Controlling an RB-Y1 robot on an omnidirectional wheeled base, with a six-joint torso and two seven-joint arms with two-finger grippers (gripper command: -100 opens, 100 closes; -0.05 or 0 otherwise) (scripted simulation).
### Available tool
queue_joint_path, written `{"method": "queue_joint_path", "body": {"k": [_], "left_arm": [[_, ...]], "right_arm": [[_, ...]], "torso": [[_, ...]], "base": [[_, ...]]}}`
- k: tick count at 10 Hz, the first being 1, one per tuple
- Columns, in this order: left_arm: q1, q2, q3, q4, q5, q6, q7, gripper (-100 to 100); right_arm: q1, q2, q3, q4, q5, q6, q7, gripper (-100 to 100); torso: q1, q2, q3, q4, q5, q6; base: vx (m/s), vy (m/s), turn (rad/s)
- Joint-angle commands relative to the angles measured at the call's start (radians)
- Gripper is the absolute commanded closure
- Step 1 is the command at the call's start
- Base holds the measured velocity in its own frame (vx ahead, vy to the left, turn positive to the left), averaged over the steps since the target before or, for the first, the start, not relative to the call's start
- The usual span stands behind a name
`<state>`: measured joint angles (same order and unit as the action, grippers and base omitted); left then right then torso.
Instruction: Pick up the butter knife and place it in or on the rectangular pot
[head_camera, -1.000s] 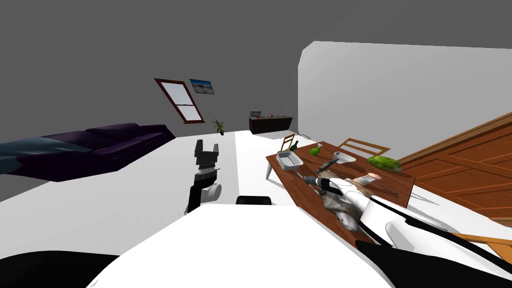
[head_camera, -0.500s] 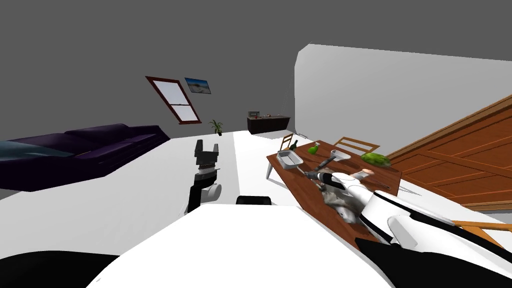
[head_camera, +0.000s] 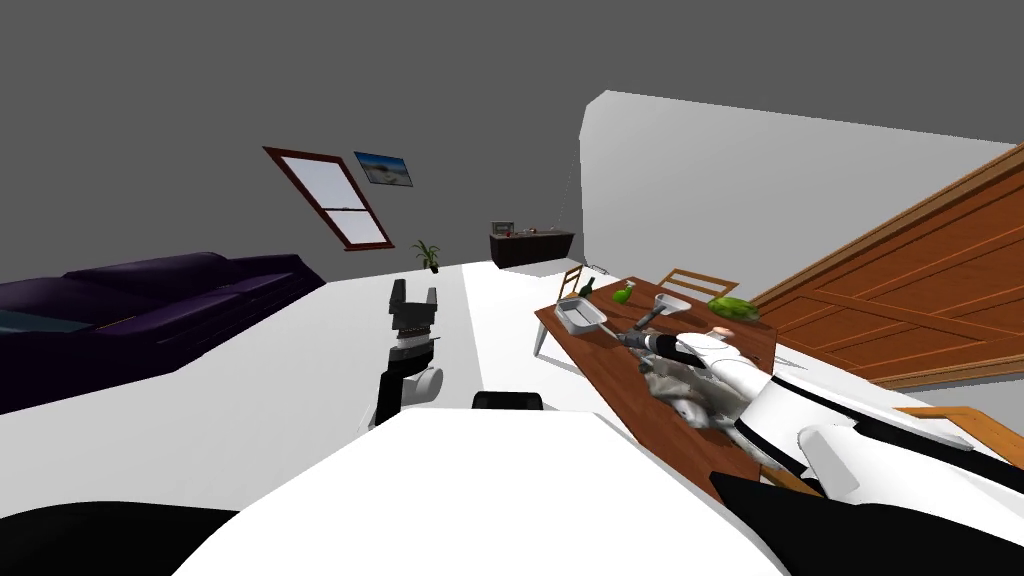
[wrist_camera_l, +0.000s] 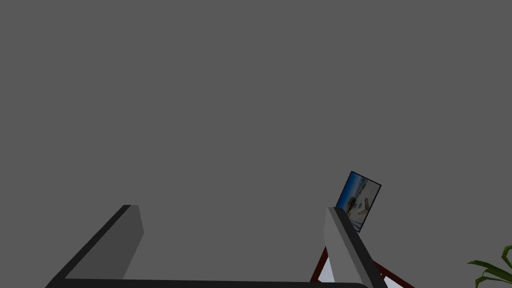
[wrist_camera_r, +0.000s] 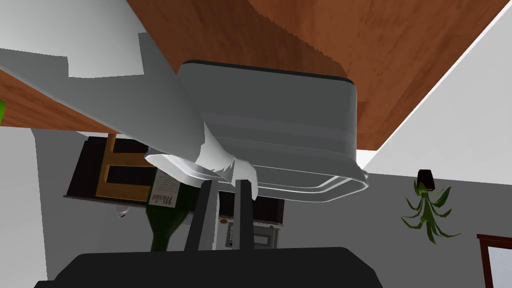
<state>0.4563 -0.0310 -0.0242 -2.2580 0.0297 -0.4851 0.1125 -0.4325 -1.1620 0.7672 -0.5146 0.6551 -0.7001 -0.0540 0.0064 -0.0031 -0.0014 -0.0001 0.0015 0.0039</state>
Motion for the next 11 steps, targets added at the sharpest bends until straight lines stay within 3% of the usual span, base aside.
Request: {"method": "queue_joint_path", "body": {"k": [1, 6, 7, 8, 9, 10, 11], "left_arm": [[0.000, 0.000, 0.000, 0.000, 0.000, 0.000, 0.000, 0], [0.000, 0.000, 0.000, 0.000, 0.000, 0.000, 0.000, 0], [0.000, 0.000, 0.000, 0.000, 0.000, 0.000, 0.000, 0], [0.000, 0.000, 0.000, 0.000, 0.000, 0.000, 0.000, 0], [0.000, 0.000, 0.000, 0.000, 0.000, 0.000, 0.000, 0], [0.000, 0.000, 0.000, 0.000, 0.000, 0.000, 0.000, 0], [0.000, 0.000, 0.000, 0.000, 0.000, 0.000, 0.000, 0]], "right_arm": [[-0.028, -0.034, 0.008, -0.002, 0.007, -0.019, -0.016, 100], [-0.058, -0.097, 0.031, -0.019, 0.014, -0.069, -0.064, 100], [-0.050, -0.119, 0.042, -0.028, 0.010, -0.105, -0.084, 100], [-0.050, -0.119, 0.042, -0.028, 0.010, -0.105, -0.084, 100], [-0.034, -0.144, 0.055, -0.039, 0.005, -0.148, -0.106, 100], [-0.034, -0.144, 0.055, -0.039, 0.005, -0.148, -0.106, 100], [-0.021, -0.160, 0.063, -0.048, 0.001, -0.180, -0.121, 100]], "torso": [[0.000, 0.000, 0.000, 0.000, 0.000, 0.000], [0.000, -0.007, -0.004, -0.001, 0.000, -0.002], [-0.003, -0.008, -0.005, -0.002, -0.001, -0.002], [-0.005, -0.011, -0.006, -0.002, -0.002, -0.003], [-0.006, -0.011, -0.007, -0.003, -0.002, -0.002], [-0.007, -0.016, -0.009, -0.003, -0.002, -0.004], [-0.009, -0.017, -0.010, -0.004, -0.003, -0.003]], "base": [[-0.004, 0.095, -0.087], [0.043, 0.083, 0.007], [0.133, 0.001, 0.154], [0.124, -0.003, 0.111], [0.203, -0.027, 0.234], [0.184, -0.058, 0.140], [0.177, -0.055, 0.176]]}}
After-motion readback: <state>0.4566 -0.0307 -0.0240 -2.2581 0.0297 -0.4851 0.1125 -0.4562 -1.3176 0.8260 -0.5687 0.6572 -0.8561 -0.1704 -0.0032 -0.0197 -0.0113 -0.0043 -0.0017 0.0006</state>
